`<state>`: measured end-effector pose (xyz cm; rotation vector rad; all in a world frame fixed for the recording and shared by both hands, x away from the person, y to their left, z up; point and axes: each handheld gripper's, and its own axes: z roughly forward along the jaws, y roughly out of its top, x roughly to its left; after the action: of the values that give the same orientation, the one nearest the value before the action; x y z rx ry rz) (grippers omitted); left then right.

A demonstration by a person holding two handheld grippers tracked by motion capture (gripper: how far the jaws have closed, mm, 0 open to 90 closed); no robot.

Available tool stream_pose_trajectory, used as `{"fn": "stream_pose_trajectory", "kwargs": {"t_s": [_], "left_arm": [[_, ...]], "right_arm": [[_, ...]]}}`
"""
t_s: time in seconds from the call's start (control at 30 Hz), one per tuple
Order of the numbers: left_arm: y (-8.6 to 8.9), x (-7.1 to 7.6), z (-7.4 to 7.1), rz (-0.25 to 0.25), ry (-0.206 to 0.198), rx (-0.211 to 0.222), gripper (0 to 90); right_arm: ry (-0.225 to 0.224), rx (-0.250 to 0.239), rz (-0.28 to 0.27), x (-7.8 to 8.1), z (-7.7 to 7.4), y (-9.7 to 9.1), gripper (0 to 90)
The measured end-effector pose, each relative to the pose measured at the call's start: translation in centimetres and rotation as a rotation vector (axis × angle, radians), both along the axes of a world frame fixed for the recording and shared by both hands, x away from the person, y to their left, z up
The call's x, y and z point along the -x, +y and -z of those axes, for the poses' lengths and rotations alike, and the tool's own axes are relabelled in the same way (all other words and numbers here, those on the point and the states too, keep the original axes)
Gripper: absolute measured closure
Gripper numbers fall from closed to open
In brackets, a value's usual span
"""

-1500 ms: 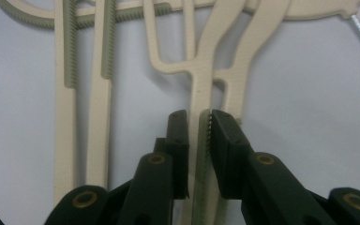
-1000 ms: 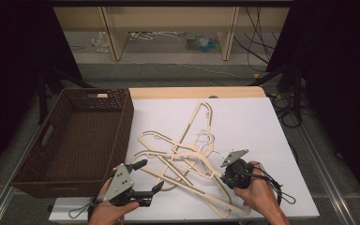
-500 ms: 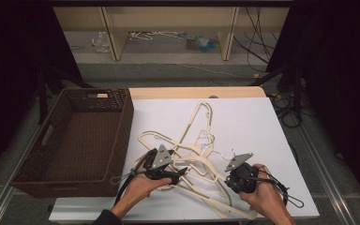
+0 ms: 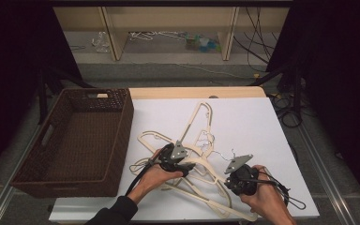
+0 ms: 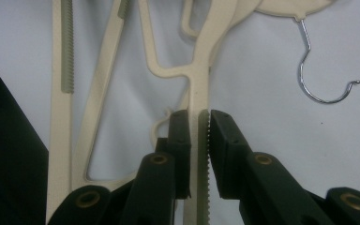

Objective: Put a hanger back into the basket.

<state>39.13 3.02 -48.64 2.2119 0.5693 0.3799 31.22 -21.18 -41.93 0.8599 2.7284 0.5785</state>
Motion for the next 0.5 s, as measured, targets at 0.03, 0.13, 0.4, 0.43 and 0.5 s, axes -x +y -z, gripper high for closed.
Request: {"fn": "stream_pose_trajectory", "kwargs": {"t_s": [0.03,0.13,0.4,0.43,0.5], "left_arm": [[-0.22,-0.02,0.07,0.003,0.006,0.006,42.2],[-0.35,-0.16,0.11,0.018,0.010,-0.002,47.2],[-0.53,-0.42,-0.02,0.057,0.014,-0.026,58.9],[-0.53,-0.43,-0.09,0.061,0.020,-0.029,60.3],[-0.47,-0.47,-0.31,0.073,0.023,-0.042,61.8]], "right_arm": [[-0.007,-0.002,-0.008,-0.04,0.00,-0.02,79.6],[-0.004,0.000,-0.004,0.09,-0.06,-0.03,79.6],[-0.010,0.002,-0.017,0.20,-0.20,0.02,79.5],[-0.014,0.004,-0.025,0.20,-0.23,-0.03,79.6],[-0.016,0.004,-0.026,0.23,-0.25,-0.10,79.6]]}}
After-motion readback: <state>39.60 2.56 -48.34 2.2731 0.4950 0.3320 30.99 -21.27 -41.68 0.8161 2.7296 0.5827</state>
